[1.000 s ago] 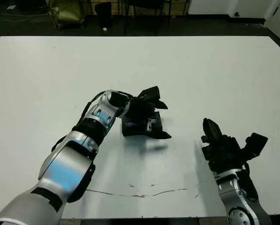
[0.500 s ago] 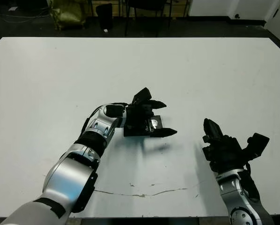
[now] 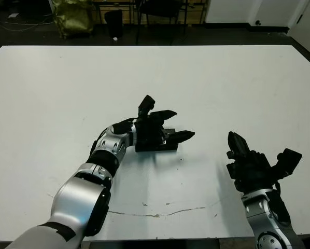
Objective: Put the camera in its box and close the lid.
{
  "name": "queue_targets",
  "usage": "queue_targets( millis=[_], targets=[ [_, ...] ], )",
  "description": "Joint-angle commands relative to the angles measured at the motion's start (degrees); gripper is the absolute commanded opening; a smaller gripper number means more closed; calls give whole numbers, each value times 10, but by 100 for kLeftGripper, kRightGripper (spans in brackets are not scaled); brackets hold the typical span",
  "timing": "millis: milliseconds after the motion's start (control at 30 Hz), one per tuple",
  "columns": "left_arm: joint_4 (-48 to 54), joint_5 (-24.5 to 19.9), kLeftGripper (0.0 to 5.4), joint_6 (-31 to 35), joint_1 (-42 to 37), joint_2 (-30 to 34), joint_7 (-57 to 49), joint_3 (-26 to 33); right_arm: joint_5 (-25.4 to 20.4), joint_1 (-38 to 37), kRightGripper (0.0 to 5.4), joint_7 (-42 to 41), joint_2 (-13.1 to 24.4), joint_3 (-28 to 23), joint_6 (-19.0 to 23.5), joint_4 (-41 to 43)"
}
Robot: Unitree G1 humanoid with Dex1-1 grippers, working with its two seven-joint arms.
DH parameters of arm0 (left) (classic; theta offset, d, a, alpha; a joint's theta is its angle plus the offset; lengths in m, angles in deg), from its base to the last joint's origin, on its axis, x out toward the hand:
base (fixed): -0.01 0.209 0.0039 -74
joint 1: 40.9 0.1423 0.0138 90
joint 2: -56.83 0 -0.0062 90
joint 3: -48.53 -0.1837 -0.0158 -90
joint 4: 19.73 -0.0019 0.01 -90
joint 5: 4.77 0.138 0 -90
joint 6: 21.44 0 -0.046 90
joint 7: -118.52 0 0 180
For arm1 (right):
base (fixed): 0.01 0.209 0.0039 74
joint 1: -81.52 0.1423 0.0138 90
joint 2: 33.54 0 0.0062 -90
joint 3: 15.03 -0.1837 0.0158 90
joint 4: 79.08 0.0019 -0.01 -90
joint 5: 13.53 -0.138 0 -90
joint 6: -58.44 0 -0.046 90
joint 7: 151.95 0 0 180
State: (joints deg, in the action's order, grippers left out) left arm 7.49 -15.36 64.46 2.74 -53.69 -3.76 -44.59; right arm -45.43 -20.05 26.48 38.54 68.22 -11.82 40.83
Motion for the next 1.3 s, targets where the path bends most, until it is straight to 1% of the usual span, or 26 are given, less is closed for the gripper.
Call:
queue_targets(
  millis=[33,233,367,467,533,667,767,833,933,967,1000,1067,1133,1200,1300],
  targets=[
    [-26,18,538,50,115,46,-10,2,-4,1,0,9,8,-4,22,0],
    [86,-16,538,63,165,63,24,9,-4,0,0,5,9,-4,20,1],
    [208,-37,538,66,192,78,36,3,1,-1,0,-1,15,-3,18,-5],
    [294,-65,538,88,187,90,27,15,3,0,0,-14,18,-2,7,-17],
    [325,-87,538,106,173,96,24,28,0,2,0,-11,17,-3,12,-19],
    [374,-126,538,135,155,96,-7,57,5,5,0,-8,14,-2,9,-23],
    [422,-156,538,157,156,97,-34,75,7,6,0,-6,11,-1,7,-25],
    [466,-178,538,172,168,93,-64,90,7,8,0,-10,9,0,0,-27],
    [567,-211,538,196,208,85,-143,119,16,13,0,-7,2,4,-9,-29],
    [597,-214,538,193,222,85,-166,127,18,16,0,-6,0,5,-11,-30],
    [628,-207,538,180,238,88,-189,133,19,20,0,-8,-1,5,-15,-32],
    [682,-170,538,146,270,93,-240,139,16,27,0,-14,-1,5,-19,-35],
    [729,-112,529,105,309,102,-291,140,32,33,0,-21,4,8,-35,-41],
    [751,-57,498,64,352,114,-326,141,48,42,0,-28,6,10,-56,-52],
    [762,15,430,20,407,117,-382,138,73,50,0,-24,7,12,-72,-61]
  ],
)
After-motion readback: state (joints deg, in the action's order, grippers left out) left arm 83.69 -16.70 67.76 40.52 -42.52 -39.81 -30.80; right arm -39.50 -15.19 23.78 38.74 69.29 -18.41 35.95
